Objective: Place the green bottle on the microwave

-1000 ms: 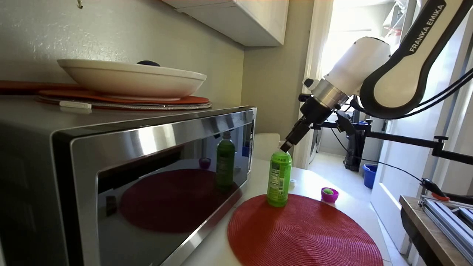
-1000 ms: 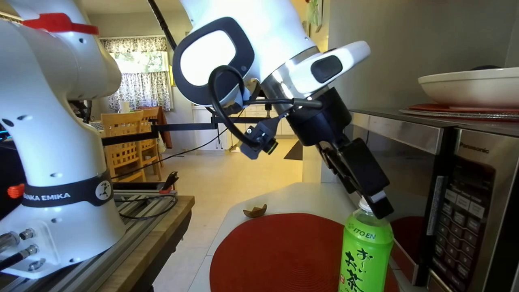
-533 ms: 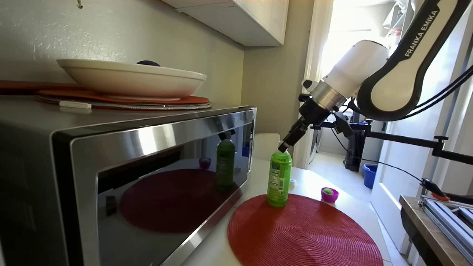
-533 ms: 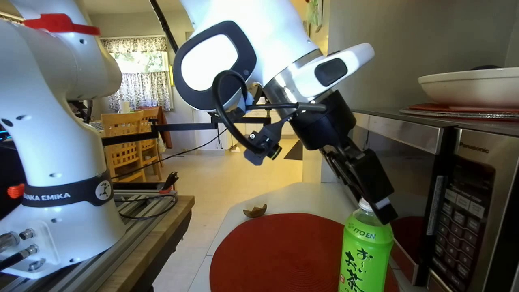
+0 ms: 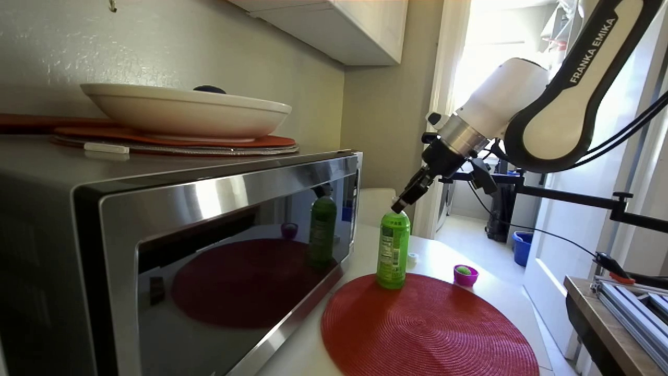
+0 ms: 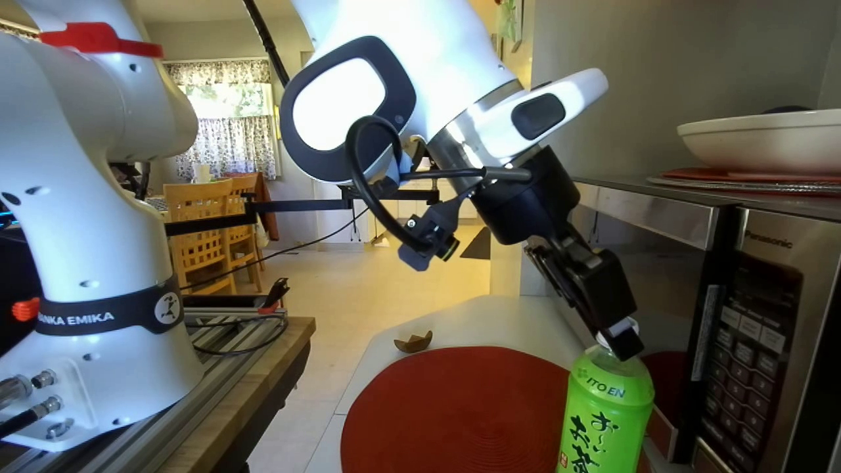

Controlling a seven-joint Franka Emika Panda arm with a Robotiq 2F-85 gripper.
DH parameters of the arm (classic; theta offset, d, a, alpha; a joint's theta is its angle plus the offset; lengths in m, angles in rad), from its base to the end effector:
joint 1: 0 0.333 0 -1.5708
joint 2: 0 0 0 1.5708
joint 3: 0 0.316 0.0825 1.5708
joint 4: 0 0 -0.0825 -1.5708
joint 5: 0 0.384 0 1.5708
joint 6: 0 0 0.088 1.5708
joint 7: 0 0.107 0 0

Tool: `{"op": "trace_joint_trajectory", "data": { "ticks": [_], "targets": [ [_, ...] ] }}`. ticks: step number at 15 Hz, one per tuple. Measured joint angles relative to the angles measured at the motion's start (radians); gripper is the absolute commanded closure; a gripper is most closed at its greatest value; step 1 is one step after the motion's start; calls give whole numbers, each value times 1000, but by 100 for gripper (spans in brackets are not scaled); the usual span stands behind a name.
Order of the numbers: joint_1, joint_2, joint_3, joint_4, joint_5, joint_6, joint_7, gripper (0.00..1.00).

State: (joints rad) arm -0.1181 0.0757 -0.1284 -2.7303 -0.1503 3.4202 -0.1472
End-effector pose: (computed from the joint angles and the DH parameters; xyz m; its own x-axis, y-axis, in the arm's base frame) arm 0.4336 -0.0920 0.2694 0.8251 0.0946 0.5570 0.0175 -0.9897 0.1422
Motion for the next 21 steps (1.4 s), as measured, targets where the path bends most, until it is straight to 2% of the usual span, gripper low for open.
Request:
{"op": "trace_joint_trajectory", "data": {
  "ticks": [5, 8, 11, 16, 21],
  "targets": [
    [0, -7, 4, 9, 0, -2, 0, 88],
    [1, -55, 9, 40, 0, -46, -1, 88],
    [5, -135, 16, 80, 0, -155, -1, 88],
    [45, -279, 26, 119, 12, -407, -1, 88],
    [52, -364, 28, 203, 12, -557, -1, 88]
  ]
}}
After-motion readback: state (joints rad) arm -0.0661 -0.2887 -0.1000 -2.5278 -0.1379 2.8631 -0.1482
